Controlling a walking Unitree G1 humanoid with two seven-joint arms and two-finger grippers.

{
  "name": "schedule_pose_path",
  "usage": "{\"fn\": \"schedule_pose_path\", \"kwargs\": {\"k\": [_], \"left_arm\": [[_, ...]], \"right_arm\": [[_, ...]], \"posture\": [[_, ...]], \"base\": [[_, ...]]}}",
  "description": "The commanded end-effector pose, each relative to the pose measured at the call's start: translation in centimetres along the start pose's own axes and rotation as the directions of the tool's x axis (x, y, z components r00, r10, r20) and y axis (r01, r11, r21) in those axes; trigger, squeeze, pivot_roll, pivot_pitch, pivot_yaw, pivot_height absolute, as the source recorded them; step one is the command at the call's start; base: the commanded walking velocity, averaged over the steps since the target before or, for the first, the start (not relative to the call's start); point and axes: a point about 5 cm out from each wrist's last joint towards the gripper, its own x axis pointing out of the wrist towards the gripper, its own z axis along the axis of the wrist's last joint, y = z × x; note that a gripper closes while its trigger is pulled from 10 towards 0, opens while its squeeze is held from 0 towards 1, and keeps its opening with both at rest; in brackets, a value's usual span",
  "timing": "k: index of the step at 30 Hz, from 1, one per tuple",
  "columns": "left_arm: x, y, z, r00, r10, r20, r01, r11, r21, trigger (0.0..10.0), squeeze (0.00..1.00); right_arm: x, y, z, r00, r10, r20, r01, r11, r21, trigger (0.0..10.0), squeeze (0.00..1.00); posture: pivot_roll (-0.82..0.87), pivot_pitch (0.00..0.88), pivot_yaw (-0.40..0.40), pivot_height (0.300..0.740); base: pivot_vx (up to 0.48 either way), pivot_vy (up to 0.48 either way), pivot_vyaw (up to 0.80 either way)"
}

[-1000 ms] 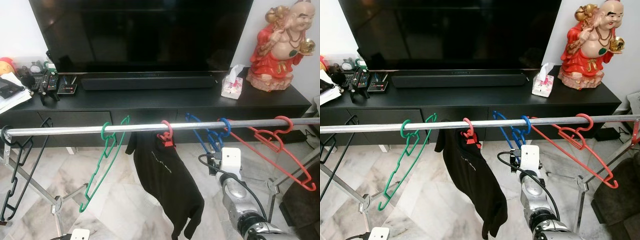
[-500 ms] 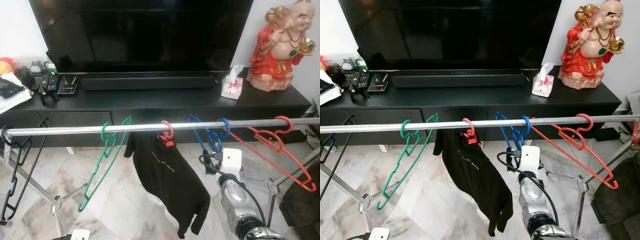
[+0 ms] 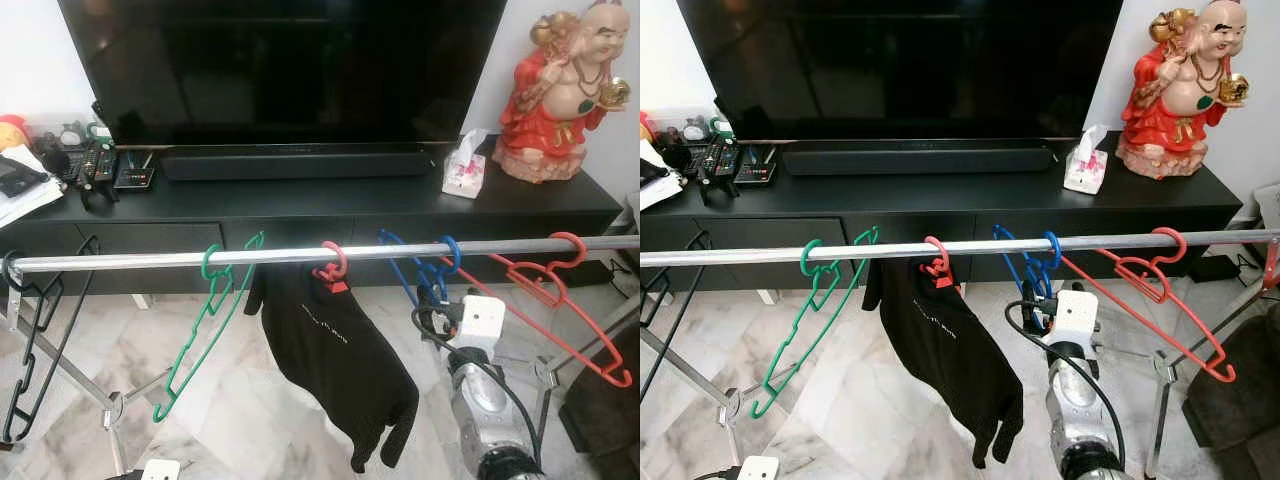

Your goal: Hang hanger

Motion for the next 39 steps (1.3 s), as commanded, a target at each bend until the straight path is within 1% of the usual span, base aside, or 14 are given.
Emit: {"fn": "schedule_pose_path", "kwargs": {"k": [1,5,9,10,11,14,20,21,22,23,28,31,33,39], "left_arm": [[-0.1,-0.3,-0.4,1.0,-0.016,-0.008,0.016,1.0,0.016,10.0,0.0],[-0.1,-0.3,-0.5,1.0,-0.015,-0.008,0.015,1.0,0.014,10.0,0.0],[-0.2,-0.2,-0.6,1.0,-0.013,-0.01,0.013,1.0,0.012,10.0,0.0],[-0.2,-0.3,-0.6,1.0,-0.013,-0.011,0.013,1.0,0.012,10.0,0.0],[-0.2,-0.3,-0.7,1.0,-0.012,-0.007,0.012,1.0,0.008,10.0,0.0],[-0.2,-0.2,-0.7,1.0,-0.009,-0.004,0.009,1.0,0.004,10.0,0.0],[-0.3,-0.1,-0.8,1.0,-0.01,0.0,0.01,1.0,0.017,10.0,0.0],[-0.3,-0.1,-0.7,1.0,-0.009,0.001,0.009,1.0,0.015,10.0,0.0],[-0.3,-0.1,-0.7,1.0,-0.007,0.003,0.007,1.0,0.014,10.0,0.0],[-0.3,0.0,-0.7,1.0,-0.007,0.003,0.007,1.0,0.017,10.0,0.0],[-0.3,-0.1,-0.8,1.0,-0.008,0.004,0.008,1.0,0.024,10.0,0.0],[-0.3,0.0,-0.8,1.0,-0.005,-0.001,0.005,0.999,0.034,10.0,0.0],[-0.3,0.2,-1.0,1.0,-0.001,-0.01,0.001,0.999,0.039,10.0,0.0],[-0.4,0.3,-1.4,1.0,0.004,-0.025,-0.003,0.999,0.043,10.0,0.0]], "right_arm": [[-0.2,0.0,0.5,0.999,0.009,0.042,-0.009,1.0,0.012,10.0,1.0],[-0.8,-0.3,1.5,0.995,0.001,0.101,-0.001,1.0,0.006,10.0,1.0],[-1.5,-0.3,1.6,0.994,0.007,0.11,-0.008,1.0,0.003,10.0,1.0],[-1.9,-0.2,1.6,0.993,0.018,0.114,-0.018,1.0,-0.003,10.0,1.0],[-2.8,-0.4,1.7,0.992,0.037,0.123,-0.033,0.999,-0.031,10.0,1.0],[-4.3,-1.3,1.9,0.992,-0.004,0.13,0.01,0.999,-0.045,10.0,1.0],[-5.5,-1.8,2.7,0.99,-0.035,0.134,0.044,0.997,-0.064,10.0,1.0],[-5.7,-1.7,2.8,0.99,-0.036,0.133,0.046,0.997,-0.069,10.0,0.94],[-5.9,-1.8,2.9,0.99,-0.043,0.134,0.054,0.995,-0.078,10.0,0.63],[-6.1,-1.8,2.9,0.99,-0.05,0.133,0.062,0.995,-0.082,10.0,0.0],[-6.9,-2.2,2.1,0.993,-0.08,0.084,0.085,0.995,-0.061,10.0,0.0],[-6.9,-1.9,2.3,0.995,-0.05,0.086,0.057,0.995,-0.081,10.0,0.0],[-6.6,-2.2,2.8,0.992,-0.086,0.092,0.092,0.994,-0.06,10.0,0.0],[-6.5,-1.7,2.8,0.995,-0.067,0.078,0.072,0.995,-0.071,10.0,0.0]], "posture": [[-0.02,0.0,-0.043,0.74],[-0.02,0.0,-0.043,0.74],[-0.02,0.0,-0.048,0.74],[-0.02,0.0,-0.05,0.74],[-0.02,0.0,-0.052,0.74],[-0.02,0.0,-0.05,0.74],[-0.03,0.0,-0.048,0.74],[-0.03,0.0,-0.046,0.74],[-0.03,0.0,-0.044,0.74],[-0.04,0.0,-0.041,0.74],[-0.04,0.0,-0.039,0.74],[-0.04,0.0,-0.035,0.74],[-0.04,0.0,-0.037,0.74],[-0.04,0.0,-0.037,0.74]], "base": [[0.0,0.0,0.0],[0.0,0.0,0.0],[0.0,0.0,0.0],[0.0,0.0,0.0],[0.0,0.0,0.0],[0.0,0.0,0.0],[0.0,0.0,0.0],[0.0,0.0,0.0],[0.0,0.0,0.0],[0.0,0.0,0.0],[0.0,0.0,0.0],[0.0,0.0,0.0],[0.0,0.0,0.0],[0.0,0.0,0.0]]}}
